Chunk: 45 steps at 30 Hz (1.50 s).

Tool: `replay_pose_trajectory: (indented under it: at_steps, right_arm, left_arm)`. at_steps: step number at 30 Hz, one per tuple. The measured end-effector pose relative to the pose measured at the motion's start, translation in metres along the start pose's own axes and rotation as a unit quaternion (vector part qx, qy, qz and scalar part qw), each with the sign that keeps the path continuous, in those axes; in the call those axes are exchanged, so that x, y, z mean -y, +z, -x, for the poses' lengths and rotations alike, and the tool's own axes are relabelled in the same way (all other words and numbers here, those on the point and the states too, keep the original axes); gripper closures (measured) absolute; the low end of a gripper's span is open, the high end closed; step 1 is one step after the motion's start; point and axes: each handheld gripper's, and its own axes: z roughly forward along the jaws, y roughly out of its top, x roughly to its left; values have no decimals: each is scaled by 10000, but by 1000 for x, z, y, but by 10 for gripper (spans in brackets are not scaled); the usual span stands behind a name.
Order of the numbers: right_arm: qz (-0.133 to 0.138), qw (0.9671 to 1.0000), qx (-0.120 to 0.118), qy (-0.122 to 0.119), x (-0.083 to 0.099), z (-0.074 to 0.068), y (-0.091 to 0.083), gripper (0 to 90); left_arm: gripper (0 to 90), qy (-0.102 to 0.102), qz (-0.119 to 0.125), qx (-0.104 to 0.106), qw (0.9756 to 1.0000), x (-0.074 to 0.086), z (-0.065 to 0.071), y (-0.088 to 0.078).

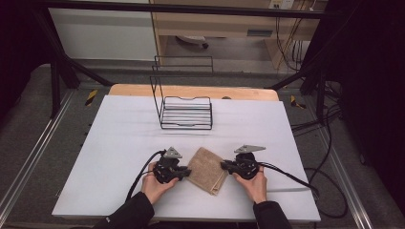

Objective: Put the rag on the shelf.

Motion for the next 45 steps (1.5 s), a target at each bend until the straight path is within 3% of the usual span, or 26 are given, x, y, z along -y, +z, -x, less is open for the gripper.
replay_pose_trajectory:
  at_steps: [4,10,16,22,28,34,41,45]
  right_arm:
    - [9,10000,-16,-44,-3,0,0,838]
    - [3,9992,-18,-389,-20,-5,10,844]
    - [70,9980,-208,-596,-31,-12,24,844]
    - [45,9955,-387,-861,-42,-27,41,842]
    - [-13,9955,-302,-897,-42,-30,49,812]
    - [180,9944,-287,-1006,-45,-32,36,671]
    - [483,9951,-230,-826,-41,-21,5,451]
    - [533,9964,-105,-645,-31,-9,-8,330]
  left_arm:
    - [837,27,7,-54,10000,0,2,-1]
    - [843,-73,5,-177,9998,5,8,-14]
    - [843,-210,86,-309,9993,12,12,-28]
    - [841,-385,132,-373,9985,28,13,-40]
    - [815,-438,144,-382,9982,34,12,-40]
    - [595,-255,262,-269,9990,30,5,-50]
    - [321,-167,419,-286,9986,23,-12,-57]
    - [208,-148,328,-306,9989,20,-23,-55]
